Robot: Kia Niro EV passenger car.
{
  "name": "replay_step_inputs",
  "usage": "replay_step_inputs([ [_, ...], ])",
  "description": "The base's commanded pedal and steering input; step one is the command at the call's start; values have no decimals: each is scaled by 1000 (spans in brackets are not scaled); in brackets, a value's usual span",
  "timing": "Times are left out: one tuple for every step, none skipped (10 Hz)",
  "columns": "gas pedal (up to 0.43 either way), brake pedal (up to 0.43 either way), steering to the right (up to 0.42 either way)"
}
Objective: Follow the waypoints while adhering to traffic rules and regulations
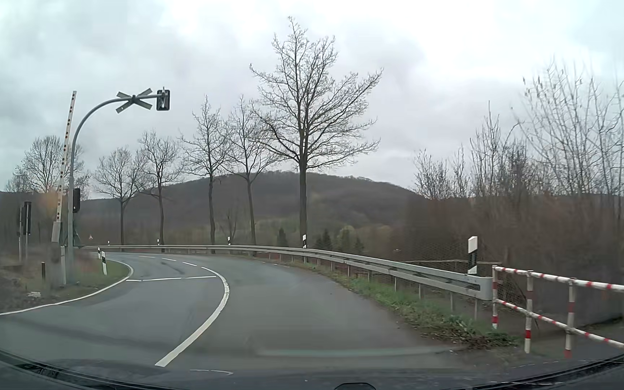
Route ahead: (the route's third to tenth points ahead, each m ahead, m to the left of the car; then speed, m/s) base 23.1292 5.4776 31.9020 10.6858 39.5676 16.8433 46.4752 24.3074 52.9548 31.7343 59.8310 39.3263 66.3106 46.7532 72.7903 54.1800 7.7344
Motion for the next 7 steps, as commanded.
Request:
replay_step_inputs([
  [248,0,-42],
  [260,0,-52],
  [268,0,-61],
  [280,0,-60],
  [280,0,-59],
  [280,0,-65],
  [280,0,-75],
])
